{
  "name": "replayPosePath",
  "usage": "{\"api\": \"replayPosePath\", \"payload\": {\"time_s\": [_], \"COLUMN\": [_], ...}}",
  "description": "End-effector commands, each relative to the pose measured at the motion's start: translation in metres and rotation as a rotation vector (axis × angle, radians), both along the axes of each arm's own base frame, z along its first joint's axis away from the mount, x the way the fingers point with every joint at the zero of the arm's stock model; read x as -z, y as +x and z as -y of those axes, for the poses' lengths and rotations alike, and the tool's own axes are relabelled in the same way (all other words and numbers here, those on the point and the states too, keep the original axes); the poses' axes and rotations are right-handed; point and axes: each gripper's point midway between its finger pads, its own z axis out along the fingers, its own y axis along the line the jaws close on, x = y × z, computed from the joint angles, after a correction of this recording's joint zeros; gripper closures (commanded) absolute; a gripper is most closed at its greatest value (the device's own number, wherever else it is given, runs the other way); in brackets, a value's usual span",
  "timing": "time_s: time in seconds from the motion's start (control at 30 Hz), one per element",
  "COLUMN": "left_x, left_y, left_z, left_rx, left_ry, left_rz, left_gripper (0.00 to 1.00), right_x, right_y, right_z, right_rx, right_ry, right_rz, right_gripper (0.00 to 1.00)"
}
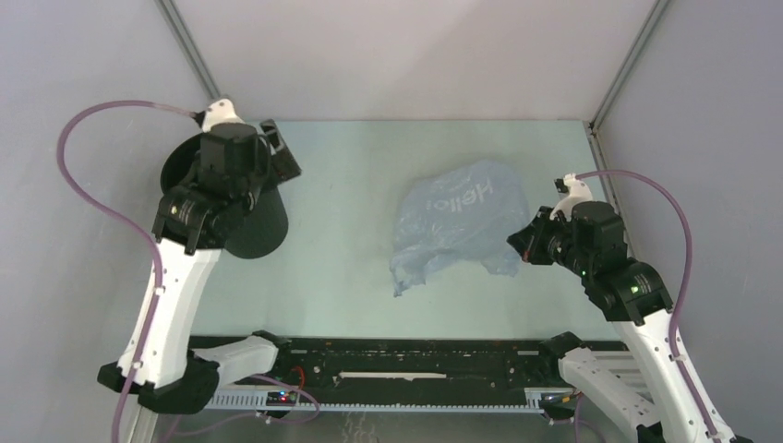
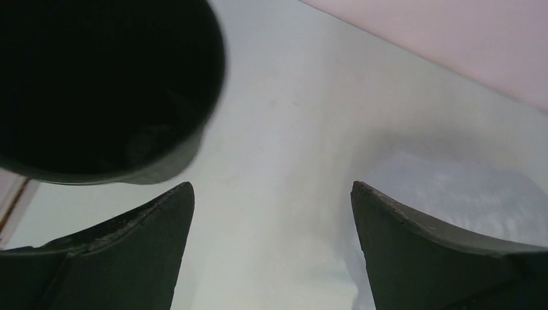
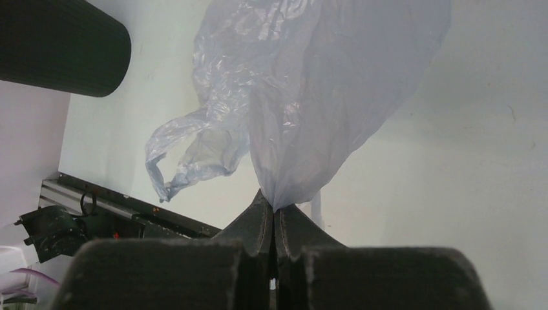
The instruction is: Put the trash bags into the trash bin
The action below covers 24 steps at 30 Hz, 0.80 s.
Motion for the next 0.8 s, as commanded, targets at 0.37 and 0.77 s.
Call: {"api": "replayPosePath", "payload": {"time_s": [0.37, 0.77], "left_x": [0.074, 0.119], "left_y": [0.092, 0.104], "left_z": [-0.071, -0.052], "left_rx": [-0.267, -0.136], "left_ry": [0.113, 0.132], "left_rz": [-0.330, -0.448], "left_gripper": [0.07, 0.69], "right_x": [-0.041, -0.046], "right_y": [-0.010, -0.017], "right_z": [0.001, 0.024], "right_rx": [-0.081, 0.034], "right_ry": [-0.010, -0.038], "right_rz": [0.097, 0.144], "right_gripper": [1.00, 1.00]}}
